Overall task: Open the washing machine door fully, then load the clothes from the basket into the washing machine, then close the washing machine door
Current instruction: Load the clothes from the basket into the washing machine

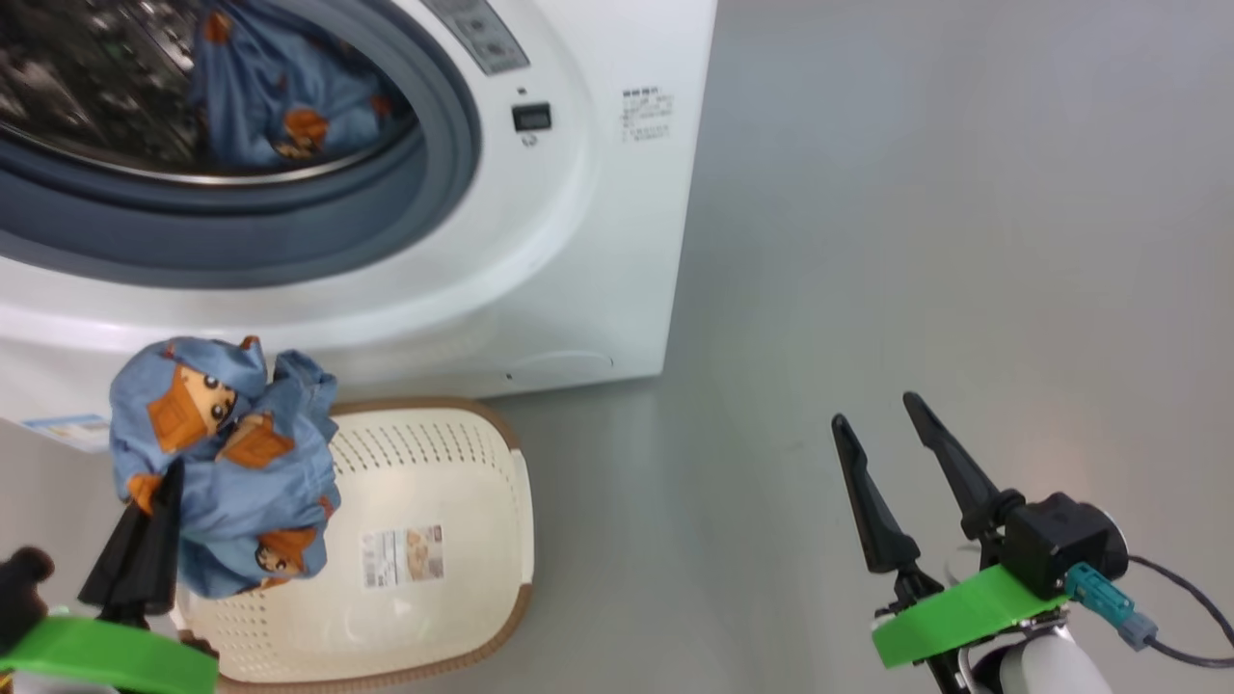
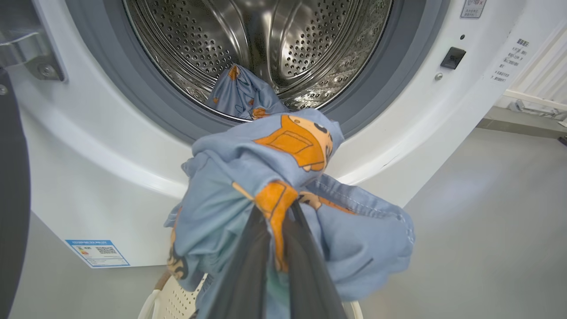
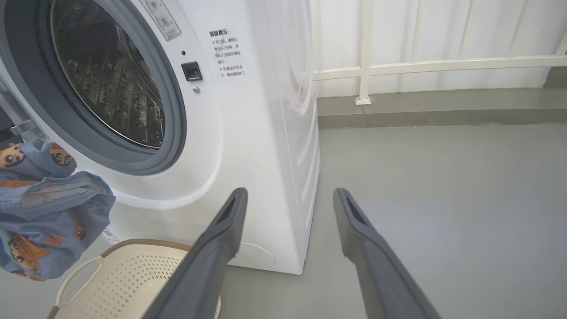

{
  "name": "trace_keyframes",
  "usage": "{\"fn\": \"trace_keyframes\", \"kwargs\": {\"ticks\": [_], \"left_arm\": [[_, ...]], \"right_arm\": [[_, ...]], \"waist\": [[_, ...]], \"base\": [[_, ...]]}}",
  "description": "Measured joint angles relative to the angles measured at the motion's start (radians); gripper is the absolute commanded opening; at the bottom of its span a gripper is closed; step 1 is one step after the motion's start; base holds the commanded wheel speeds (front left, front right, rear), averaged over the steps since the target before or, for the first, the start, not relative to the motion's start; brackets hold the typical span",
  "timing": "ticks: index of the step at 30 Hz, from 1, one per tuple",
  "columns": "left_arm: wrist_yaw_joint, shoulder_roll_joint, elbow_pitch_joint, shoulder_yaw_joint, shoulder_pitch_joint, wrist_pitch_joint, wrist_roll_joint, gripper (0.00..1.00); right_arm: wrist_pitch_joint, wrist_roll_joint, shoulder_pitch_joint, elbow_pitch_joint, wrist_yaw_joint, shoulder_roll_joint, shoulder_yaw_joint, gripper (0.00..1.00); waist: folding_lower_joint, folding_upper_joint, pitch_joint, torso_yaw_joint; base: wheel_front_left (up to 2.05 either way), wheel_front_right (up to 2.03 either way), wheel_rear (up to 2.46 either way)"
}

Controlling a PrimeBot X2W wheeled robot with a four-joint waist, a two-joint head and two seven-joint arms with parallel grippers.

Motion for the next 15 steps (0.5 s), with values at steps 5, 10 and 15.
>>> {"fn": "trace_keyframes", "kwargs": {"ticks": [5, 10, 15], "left_arm": [[0.000, -0.040, -0.050, 0.077, 0.067, 0.000, 0.094, 0.00], [0.000, -0.070, -0.094, 0.136, 0.131, 0.000, 0.160, 0.00], [0.000, -0.111, -0.130, 0.193, 0.196, 0.000, 0.209, 0.00]], "right_arm": [[0.000, 0.005, 0.025, 0.014, 0.000, 0.000, -0.009, 1.00], [0.000, 0.009, 0.036, 0.028, 0.000, 0.000, -0.019, 1.00], [0.000, 0.019, 0.071, 0.036, 0.000, 0.001, -0.025, 1.00]], "waist": [[0.0000, 0.0000, -0.070, 0.013], [0.0000, 0.0000, -0.134, 0.021], [0.0000, 0.0000, -0.189, 0.026]], "base": [[0.00, 0.00, 0.00], [0.00, 0.00, 0.00], [0.00, 0.00, 0.00]]}}
